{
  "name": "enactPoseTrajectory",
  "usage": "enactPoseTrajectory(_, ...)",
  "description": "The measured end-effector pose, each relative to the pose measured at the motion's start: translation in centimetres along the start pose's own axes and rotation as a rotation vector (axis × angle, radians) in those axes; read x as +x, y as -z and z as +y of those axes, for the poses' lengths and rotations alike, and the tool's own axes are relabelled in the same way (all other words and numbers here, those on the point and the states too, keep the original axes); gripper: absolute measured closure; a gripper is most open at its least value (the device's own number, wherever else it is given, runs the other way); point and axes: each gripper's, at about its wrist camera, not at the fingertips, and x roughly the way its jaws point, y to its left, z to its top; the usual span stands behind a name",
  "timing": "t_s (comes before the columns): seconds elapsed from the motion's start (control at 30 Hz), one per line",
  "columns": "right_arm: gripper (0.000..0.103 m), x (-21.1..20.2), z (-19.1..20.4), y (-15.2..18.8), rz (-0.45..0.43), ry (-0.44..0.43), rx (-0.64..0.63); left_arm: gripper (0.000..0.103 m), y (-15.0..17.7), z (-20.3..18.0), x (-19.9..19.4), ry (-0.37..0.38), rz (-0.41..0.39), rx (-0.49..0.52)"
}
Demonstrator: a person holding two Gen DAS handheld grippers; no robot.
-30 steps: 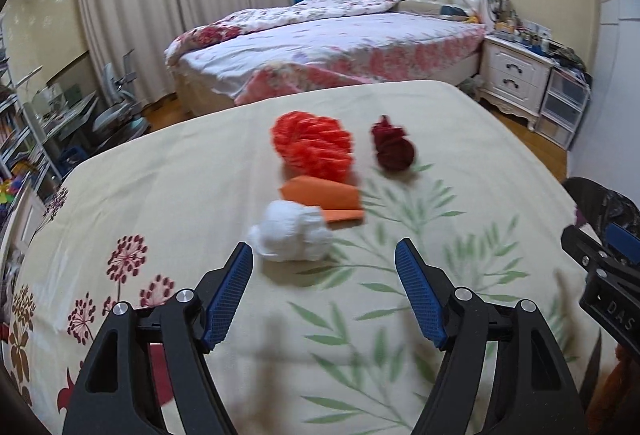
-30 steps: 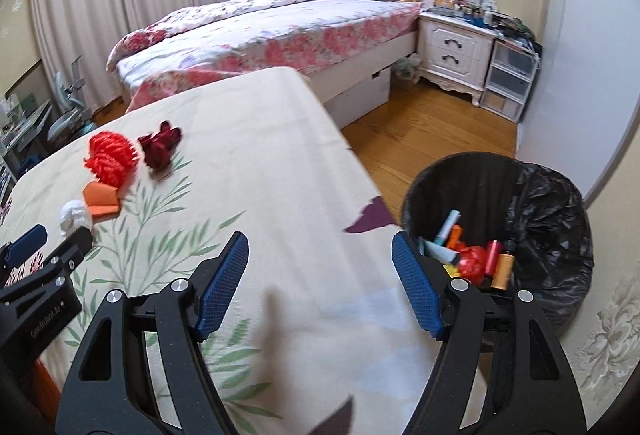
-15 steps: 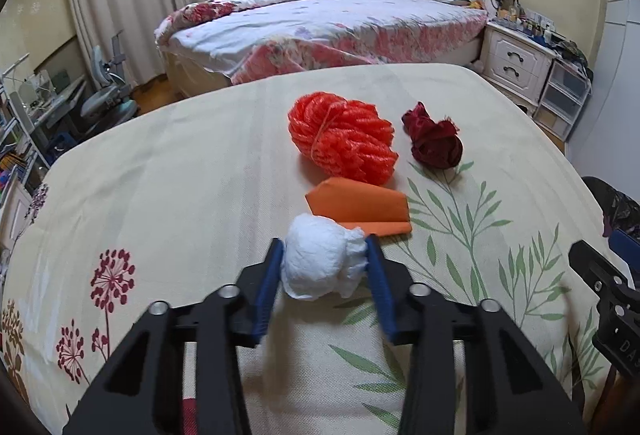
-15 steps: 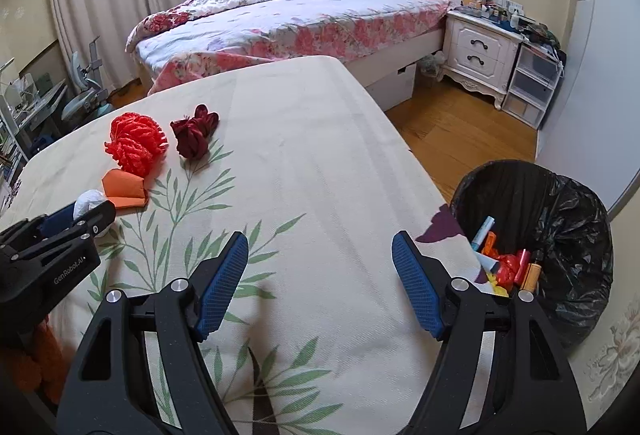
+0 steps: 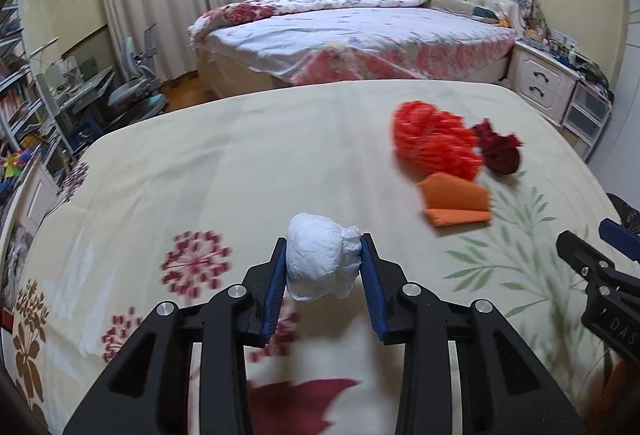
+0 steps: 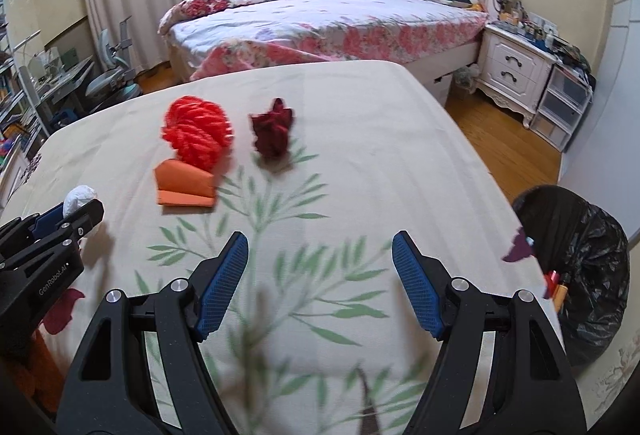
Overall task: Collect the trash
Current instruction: 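Close the left tool on the white tissue ball and lift it, then lower the right tool onto the orange paper and close it while the left holds the tissue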
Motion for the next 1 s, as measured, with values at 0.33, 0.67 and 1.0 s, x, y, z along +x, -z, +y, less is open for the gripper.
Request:
enactPoseTrajectory(0.33,0.029,1.9,5.6,-1.1,0.032,-0.060,-0.068,0.067,1.2,7.0,-0.2,-0.118,0.016,-0.096)
enactPoseTrajectory(0.67,0.029,3.9,8.2,-2.6,0.060,-0.041,-0.073,0.067,1.3,9.0,0.4,-0.112,0.034,-0.148)
enactPoseTrajectory(1.0,0.033,5.1,9.0,-3.1,0.096,-0.012,-0.072,0.067,1.3,9.4,0.6,-0.099,0.037,-0.155)
